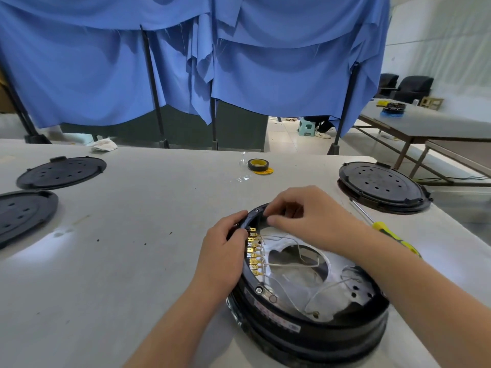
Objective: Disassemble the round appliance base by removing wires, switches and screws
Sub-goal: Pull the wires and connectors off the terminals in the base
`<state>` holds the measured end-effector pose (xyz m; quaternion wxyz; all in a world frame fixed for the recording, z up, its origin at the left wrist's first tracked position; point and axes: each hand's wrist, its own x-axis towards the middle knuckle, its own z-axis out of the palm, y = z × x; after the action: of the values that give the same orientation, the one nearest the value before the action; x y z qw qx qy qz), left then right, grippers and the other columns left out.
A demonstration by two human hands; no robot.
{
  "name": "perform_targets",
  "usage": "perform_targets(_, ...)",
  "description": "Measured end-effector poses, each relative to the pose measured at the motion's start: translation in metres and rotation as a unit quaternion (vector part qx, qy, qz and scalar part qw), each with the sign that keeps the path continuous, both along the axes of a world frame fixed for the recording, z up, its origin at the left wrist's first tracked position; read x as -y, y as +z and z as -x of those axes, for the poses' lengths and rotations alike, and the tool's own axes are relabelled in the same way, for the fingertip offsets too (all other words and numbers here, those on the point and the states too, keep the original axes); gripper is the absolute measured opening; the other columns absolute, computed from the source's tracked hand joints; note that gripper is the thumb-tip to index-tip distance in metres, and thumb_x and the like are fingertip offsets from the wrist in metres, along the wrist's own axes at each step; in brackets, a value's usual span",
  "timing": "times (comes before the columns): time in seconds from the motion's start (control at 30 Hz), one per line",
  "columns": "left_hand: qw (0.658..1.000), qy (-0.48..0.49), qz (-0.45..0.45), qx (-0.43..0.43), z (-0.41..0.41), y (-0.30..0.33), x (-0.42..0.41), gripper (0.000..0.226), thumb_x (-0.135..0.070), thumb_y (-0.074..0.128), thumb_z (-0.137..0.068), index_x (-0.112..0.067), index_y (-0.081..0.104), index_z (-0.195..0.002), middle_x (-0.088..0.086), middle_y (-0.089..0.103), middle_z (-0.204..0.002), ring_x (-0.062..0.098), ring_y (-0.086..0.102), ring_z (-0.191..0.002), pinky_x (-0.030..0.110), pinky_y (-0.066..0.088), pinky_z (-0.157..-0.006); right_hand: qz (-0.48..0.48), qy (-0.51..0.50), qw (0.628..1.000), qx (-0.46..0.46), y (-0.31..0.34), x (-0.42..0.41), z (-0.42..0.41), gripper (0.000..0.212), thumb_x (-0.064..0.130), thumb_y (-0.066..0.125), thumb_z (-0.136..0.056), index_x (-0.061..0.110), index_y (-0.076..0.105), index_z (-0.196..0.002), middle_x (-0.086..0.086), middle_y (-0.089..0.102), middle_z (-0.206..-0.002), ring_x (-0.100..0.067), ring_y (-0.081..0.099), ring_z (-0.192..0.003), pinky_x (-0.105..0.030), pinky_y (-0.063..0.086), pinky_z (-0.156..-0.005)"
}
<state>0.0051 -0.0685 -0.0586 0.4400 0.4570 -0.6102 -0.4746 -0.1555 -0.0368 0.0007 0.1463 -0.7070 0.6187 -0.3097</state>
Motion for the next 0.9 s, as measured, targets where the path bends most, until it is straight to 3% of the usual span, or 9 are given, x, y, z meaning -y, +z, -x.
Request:
perform_targets(0.1,1.0,-0.002,0.012,0.001,-0.001,0.0,0.0,0.04,-0.002,0.048,-0.088,-0.017,0.062,-0.123,-0.001,0.066,-0.12,0.013,0.059,-0.112,0.038,0.046,-0.101,-0.025,0.073,0.997,0.029,-0.004,-0.018,-0.019,0.011,0.041,0.069,-0.076,0.031,0.071,-0.082,0.015,0.069,-0.08,-0.001,0.062,-0.072,-0.018,0.051,-0.067)
perform_targets(0.2,1.0,-0.003,0.008,-0.007,0.0,0.0,-0.001,0.041,-0.002,0.047,-0.088,-0.019,0.063,-0.122,0.0,0.067,-0.118,0.015,0.061,-0.111,0.04,0.047,-0.1,-0.033,0.108,0.993,0.032,-0.012,-0.023,-0.027,0.009,0.035,0.073,-0.076,0.028,0.072,-0.082,0.012,0.069,-0.078,-0.001,0.059,-0.067,-0.02,0.05,-0.064)
perform_targets(0.5,1.0,0.005,0.013,-0.006,0.001,-0.003,0.001,0.04,-0.001,0.047,-0.089,-0.017,0.063,-0.122,0.002,0.066,-0.121,0.017,0.059,-0.114,0.042,0.045,-0.102,-0.043,0.097,0.994,0.025,-0.026,-0.024,-0.025,0.007,0.038,0.071,-0.075,0.042,0.066,-0.072,0.016,0.065,-0.076,-0.005,0.057,-0.068,-0.03,0.051,-0.067)
perform_targets(0.67,1.0,0.009,0.016,-0.002,0.001,-0.003,0.001,0.04,-0.002,0.047,-0.089,-0.018,0.063,-0.123,0.001,0.065,-0.122,0.016,0.058,-0.114,0.039,0.045,-0.103,-0.033,0.078,0.996,-0.006,-0.03,-0.025,-0.028,0.008,0.053,0.061,-0.065,0.045,0.062,-0.065,0.016,0.063,-0.074,-0.006,0.057,-0.066,-0.033,0.051,-0.064)
perform_targets(0.9,1.0,0.003,0.023,-0.003,0.001,-0.003,0.001,0.041,-0.001,0.047,-0.089,-0.017,0.062,-0.124,0.0,0.065,-0.121,0.014,0.059,-0.112,0.027,0.046,-0.096,-0.016,0.056,0.998,-0.015,-0.035,-0.023,-0.029,0.007,0.036,0.071,-0.074,0.034,0.067,-0.069,0.019,0.059,-0.07,-0.005,0.054,-0.065,-0.027,0.044,-0.063)
